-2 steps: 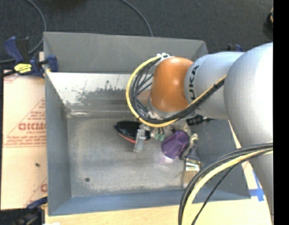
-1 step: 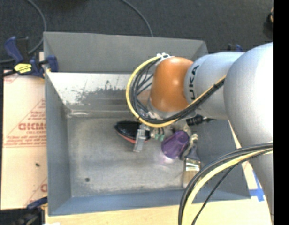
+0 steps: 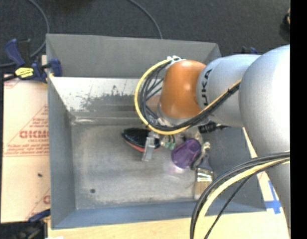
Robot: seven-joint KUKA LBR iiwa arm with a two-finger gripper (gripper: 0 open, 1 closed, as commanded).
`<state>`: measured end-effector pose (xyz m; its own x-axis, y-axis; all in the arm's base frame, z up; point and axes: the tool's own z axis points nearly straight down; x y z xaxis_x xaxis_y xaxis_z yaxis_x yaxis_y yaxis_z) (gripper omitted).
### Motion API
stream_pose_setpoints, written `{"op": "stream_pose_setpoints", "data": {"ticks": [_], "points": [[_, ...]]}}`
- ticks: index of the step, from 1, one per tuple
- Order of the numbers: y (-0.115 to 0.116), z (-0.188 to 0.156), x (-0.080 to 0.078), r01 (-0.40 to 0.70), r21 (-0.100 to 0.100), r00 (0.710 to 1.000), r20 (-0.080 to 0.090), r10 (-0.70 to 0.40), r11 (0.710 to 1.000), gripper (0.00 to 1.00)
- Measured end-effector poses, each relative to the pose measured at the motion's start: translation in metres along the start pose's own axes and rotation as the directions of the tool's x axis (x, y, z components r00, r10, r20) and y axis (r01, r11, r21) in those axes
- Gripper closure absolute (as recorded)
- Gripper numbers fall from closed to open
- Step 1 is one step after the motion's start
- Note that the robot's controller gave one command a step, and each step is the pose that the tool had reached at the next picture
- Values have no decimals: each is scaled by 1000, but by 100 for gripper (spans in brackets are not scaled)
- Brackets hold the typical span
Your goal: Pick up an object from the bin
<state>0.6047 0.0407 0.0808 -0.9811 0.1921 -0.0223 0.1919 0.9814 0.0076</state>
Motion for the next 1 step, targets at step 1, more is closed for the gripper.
{"op": "stream_pose_setpoints", "data": {"ticks": [1], "points": [[0, -14, 1, 0, 0, 1000, -3, 0, 1000, 100]]}}
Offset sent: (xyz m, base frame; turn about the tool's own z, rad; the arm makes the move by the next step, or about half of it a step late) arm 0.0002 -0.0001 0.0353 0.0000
